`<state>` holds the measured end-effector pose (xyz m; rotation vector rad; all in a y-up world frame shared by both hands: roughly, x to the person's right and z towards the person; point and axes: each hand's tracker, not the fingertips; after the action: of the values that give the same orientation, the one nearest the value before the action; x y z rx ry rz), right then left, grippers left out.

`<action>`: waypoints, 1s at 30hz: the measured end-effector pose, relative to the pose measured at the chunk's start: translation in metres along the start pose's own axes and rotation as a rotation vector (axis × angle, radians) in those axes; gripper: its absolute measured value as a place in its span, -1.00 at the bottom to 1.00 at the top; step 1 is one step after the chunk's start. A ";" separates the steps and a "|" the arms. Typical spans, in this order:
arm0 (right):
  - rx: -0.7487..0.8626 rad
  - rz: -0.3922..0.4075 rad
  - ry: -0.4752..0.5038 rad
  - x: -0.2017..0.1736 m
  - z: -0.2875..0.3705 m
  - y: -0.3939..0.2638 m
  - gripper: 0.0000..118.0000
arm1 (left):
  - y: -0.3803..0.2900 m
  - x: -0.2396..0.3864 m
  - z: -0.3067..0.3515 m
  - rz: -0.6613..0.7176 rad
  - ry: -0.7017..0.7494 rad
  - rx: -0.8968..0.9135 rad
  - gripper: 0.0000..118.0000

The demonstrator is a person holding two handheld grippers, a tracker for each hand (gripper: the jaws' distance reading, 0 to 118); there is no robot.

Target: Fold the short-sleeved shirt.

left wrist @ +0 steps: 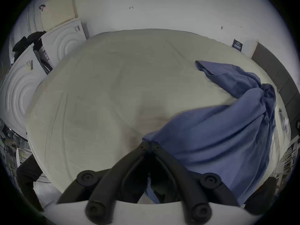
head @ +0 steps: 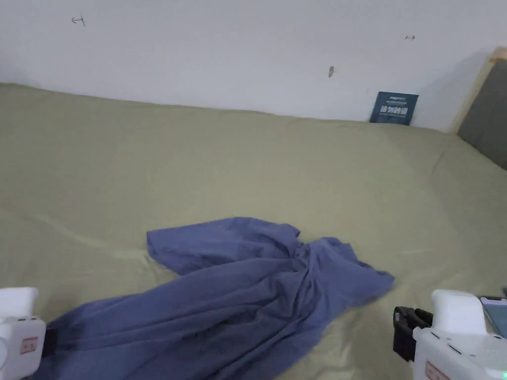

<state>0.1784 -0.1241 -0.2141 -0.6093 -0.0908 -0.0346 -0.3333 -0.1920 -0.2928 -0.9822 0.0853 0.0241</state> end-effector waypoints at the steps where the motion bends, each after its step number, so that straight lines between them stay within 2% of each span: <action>1: -0.010 0.011 -0.013 0.006 -0.008 0.005 -1.00 | 0.000 0.001 0.000 -0.012 -0.001 -0.011 -0.99; 2: -0.016 0.022 -0.033 0.011 -0.019 0.011 -1.00 | 0.001 0.000 -0.003 -0.013 -0.002 -0.009 -0.99; 7: -0.075 -0.032 -0.043 0.036 -0.078 0.045 -1.00 | 0.002 -0.005 -0.003 0.010 -0.027 -0.009 -0.99; 11: -0.178 0.045 -0.035 0.044 -0.137 0.062 -0.98 | 0.001 -0.008 -0.008 0.013 -0.047 -0.016 -0.97; 12: -0.232 0.052 -0.019 0.047 -0.154 0.062 -0.83 | 0.001 -0.008 -0.008 0.012 -0.049 -0.016 -0.97; 13: -0.295 0.044 -0.008 0.049 -0.169 0.062 -0.19 | 0.001 -0.008 -0.008 0.011 -0.051 -0.018 -0.96; 14: -0.279 0.018 -0.040 0.054 -0.175 0.058 0.50 | 0.002 -0.009 -0.012 0.012 -0.051 -0.019 -0.96; 15: -0.290 0.013 -0.022 0.051 -0.184 0.058 0.98 | 0.002 -0.009 -0.012 0.011 -0.051 -0.019 -0.96; 17: -0.358 0.049 -0.077 0.056 -0.206 0.054 0.82 | 0.002 -0.009 -0.013 0.005 -0.051 -0.022 -0.95; 19: -0.368 0.085 -0.101 0.055 -0.216 0.047 0.86 | 0.003 -0.008 -0.015 0.000 -0.049 -0.024 -0.94; 21: -0.420 0.103 -0.092 0.058 -0.232 0.046 0.85 | 0.004 -0.008 -0.015 0.001 -0.049 -0.027 -0.94; 22: -0.434 0.096 -0.057 0.057 -0.231 0.042 0.75 | 0.004 -0.008 -0.016 0.001 -0.049 -0.029 -0.94; 23: -0.414 0.048 0.006 0.056 -0.224 0.044 0.57 | 0.005 -0.008 -0.016 0.001 -0.049 -0.030 -0.94; 24: -0.398 0.030 0.008 0.057 -0.219 0.048 0.34 | 0.005 -0.008 -0.014 0.000 -0.048 -0.030 -0.94; 25: -0.367 0.045 0.023 0.053 -0.209 0.051 -0.02 | 0.006 -0.008 -0.012 0.000 -0.046 -0.031 -0.94; 26: -0.343 0.061 0.043 0.049 -0.200 0.052 -0.59 | 0.008 -0.008 -0.010 0.001 -0.044 -0.033 -0.94; 27: -0.321 0.086 -0.008 0.046 -0.192 0.054 -0.91 | 0.009 -0.009 -0.007 0.002 -0.044 -0.031 -0.94; 30: -0.255 0.119 -0.004 0.049 -0.161 0.072 -0.91 | 0.013 -0.015 0.015 0.024 -0.038 0.008 -0.94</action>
<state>0.2431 -0.1576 -0.3817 -0.8685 -0.0543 0.0711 -0.3482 -0.1719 -0.2944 -0.9723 0.0623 0.0645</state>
